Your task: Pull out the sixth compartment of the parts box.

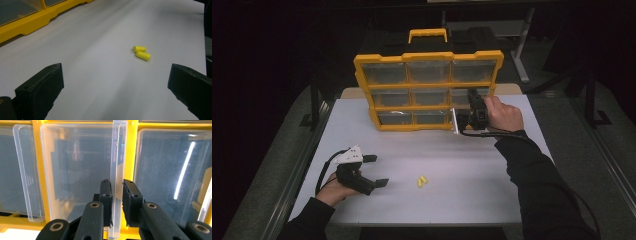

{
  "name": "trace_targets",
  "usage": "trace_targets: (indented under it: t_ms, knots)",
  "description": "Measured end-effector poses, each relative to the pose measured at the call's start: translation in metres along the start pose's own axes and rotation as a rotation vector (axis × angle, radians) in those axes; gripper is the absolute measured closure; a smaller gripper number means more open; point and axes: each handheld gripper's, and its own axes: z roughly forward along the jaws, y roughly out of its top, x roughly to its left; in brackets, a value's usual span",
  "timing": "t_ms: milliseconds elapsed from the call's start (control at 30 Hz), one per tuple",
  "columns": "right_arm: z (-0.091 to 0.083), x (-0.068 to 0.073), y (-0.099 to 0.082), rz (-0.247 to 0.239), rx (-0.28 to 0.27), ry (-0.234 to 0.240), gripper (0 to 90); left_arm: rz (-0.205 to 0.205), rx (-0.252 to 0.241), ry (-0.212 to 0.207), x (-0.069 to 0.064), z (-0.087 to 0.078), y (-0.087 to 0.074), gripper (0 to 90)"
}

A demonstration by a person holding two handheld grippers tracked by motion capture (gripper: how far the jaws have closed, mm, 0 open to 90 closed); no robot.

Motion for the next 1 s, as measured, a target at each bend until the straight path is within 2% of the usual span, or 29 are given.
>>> trace_targets:
  t_ms: [1000]
  knots:
    - [-0.021,0.003,0.001,0.001,-0.004,-0.017,77.5,-0.002,0.002,0.001,0.000,0.000,0.000,0.0]
